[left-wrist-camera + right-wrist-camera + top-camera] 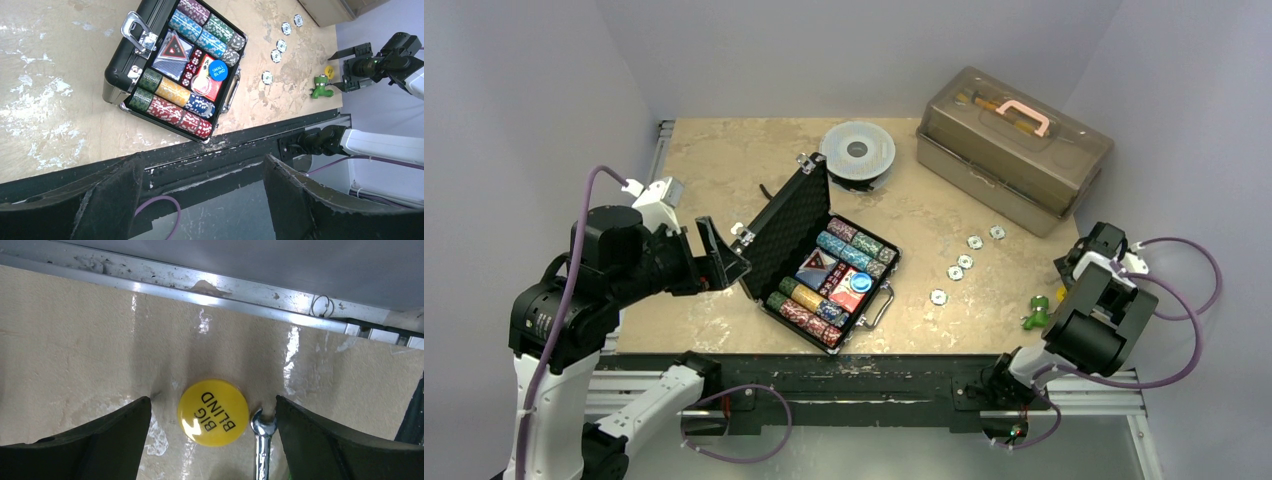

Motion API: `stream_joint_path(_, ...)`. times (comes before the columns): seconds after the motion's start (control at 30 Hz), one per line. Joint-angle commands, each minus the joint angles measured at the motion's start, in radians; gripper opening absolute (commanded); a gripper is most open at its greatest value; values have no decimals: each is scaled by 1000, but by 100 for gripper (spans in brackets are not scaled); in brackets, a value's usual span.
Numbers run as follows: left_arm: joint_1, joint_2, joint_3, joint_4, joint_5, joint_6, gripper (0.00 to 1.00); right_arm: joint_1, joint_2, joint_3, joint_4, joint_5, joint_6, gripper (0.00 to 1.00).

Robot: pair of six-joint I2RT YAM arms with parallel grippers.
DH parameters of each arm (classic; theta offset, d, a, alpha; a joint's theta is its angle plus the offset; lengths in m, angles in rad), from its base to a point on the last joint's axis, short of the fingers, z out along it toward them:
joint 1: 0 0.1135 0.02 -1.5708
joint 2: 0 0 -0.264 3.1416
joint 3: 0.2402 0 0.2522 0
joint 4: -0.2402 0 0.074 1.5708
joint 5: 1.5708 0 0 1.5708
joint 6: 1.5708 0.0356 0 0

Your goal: Pack up texas hold em set

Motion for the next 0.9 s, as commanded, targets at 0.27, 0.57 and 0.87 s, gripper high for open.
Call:
stream_joint_path(0.27,-7,8,26,20,-3,26,84,-6,8,40,-4,-118,-79,76)
stream_joint_path(0.57,-6,-4,11,23,5,26,84,7,-49,-36,9,-203,-43,70)
stream_joint_path(0.87,-7,-22,2,15,10,29,84,63,15,-22,-63,-160,-22,64)
